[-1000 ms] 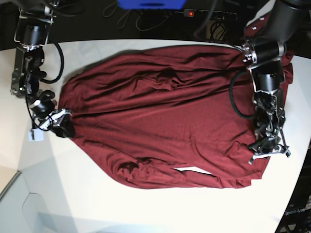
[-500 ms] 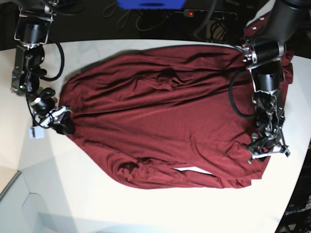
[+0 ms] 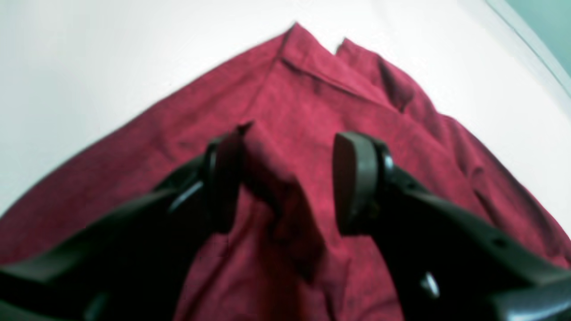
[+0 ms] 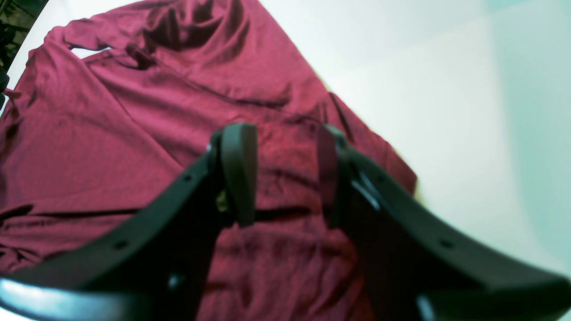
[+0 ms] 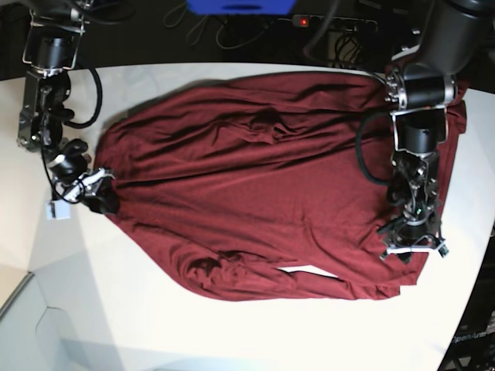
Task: Layout the t-shirt on the table in an organized manner, then fold the t-shirt properly
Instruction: 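Grasp the shirt side edge with the left gripper and drag it along, then grasp the shirt edges with both grippers and pull them apart, then slide both grippers along the shirt edges toward the collar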
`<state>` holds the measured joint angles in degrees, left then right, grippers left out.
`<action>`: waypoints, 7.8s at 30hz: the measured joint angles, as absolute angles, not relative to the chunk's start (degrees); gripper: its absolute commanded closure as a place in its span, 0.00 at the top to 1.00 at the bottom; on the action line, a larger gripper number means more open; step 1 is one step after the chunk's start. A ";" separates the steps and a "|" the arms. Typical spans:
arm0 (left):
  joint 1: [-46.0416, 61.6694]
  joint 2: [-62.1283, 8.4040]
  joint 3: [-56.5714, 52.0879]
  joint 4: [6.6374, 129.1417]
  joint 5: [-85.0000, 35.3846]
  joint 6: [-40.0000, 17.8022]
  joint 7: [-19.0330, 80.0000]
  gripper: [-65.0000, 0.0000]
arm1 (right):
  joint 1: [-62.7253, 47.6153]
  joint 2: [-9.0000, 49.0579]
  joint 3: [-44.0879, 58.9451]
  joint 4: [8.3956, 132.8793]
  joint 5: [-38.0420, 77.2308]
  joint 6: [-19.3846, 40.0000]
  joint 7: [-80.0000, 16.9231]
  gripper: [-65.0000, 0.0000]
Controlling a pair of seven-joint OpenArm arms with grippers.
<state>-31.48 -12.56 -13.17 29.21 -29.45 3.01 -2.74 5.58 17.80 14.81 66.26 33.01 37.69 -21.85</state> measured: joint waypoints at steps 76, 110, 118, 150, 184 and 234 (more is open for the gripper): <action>-31.14 -18.44 -17.58 30.46 -29.43 2.96 -3.03 0.06 | 4.49 18.09 14.98 66.28 33.04 37.69 -21.82 0.33; -31.24 -14.44 -8.84 34.85 -29.21 2.83 -2.48 0.52 | 33.43 16.12 -13.15 30.41 33.32 31.11 -13.80 0.00; -30.65 -14.81 -8.78 34.81 -29.21 2.79 -2.44 0.52 | 34.39 17.50 -15.70 21.06 34.81 31.83 -2.37 0.00; -28.01 -12.49 -1.02 34.87 -29.19 2.26 -2.63 0.52 | 36.16 22.09 -15.18 20.49 33.50 23.92 -1.21 0.00; -21.19 -19.70 1.93 37.12 -29.52 2.00 -3.38 0.52 | 36.18 21.19 -15.55 20.51 33.47 23.94 -0.84 0.00; -18.02 -20.60 1.67 37.87 -29.23 1.96 -5.85 0.52 | 22.24 20.23 -2.66 36.77 34.79 25.58 -4.91 0.35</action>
